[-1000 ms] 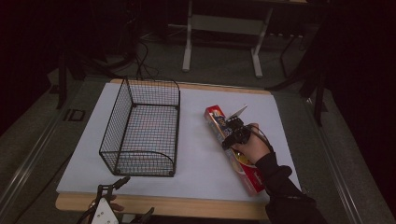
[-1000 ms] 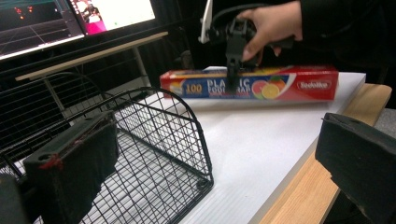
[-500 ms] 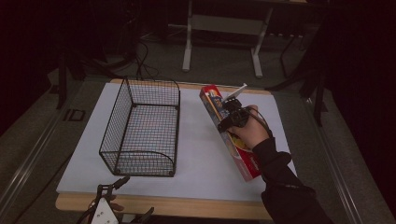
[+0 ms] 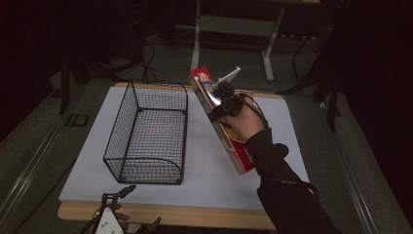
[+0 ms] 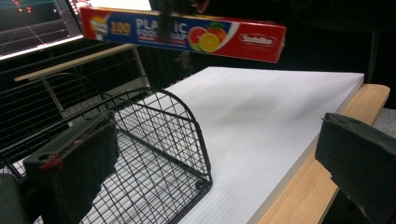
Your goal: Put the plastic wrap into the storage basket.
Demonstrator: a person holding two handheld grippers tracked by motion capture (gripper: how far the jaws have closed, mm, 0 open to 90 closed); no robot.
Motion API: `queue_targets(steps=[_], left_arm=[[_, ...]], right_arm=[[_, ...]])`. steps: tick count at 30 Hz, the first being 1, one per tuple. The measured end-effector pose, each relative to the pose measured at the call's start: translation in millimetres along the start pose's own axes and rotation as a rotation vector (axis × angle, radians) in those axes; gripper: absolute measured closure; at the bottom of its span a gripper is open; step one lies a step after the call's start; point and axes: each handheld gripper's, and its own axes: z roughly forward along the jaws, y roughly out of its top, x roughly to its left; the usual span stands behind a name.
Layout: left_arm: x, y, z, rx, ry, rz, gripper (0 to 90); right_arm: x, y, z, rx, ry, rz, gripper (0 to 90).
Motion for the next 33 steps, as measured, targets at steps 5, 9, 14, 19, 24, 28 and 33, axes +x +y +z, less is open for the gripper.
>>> queue_targets(steps=[5,9,14,19,24,28,33], left_arm=[[-0.5,0.3,-0.1,-0.004,-0.005,0.001,0.1],[-1.2,0.6,-0.5,-0.005,-0.006,0.001,0.1],[-1.1,0.9,-1.6,-0.01,-0.003,-0.004,0.1],[-0.6,-0.2,-1.9,-0.003,-0.002,-0.005,0.1],[-0.5,0.2,-2.7,-0.011,-0.001,-0.009,0.1],[-0.3,-0.2,-3.6,-0.009,-0.002,-0.009,0.1],[0.1,-0.4,-4.8,-0.009,-0.003,-0.012,0.1]], right_arm=[[13.0,14.2,-5.1,-0.034,0.013,-0.005,39.6],[23.7,24.4,-8.8,-0.054,0.012,-0.018,39.7],[34.5,34.5,-11.6,-0.09,0.015,-0.029,39.7],[45.6,42.4,-12.4,-0.131,0.028,-0.036,39.6],[57.2,51.1,-9.0,-0.144,0.041,-0.044,39.7],[73.5,60.3,-5.0,-0.193,0.068,-0.052,39.7],[90.3,72.2,0.5,-0.229,0.054,-0.072,39.7]])
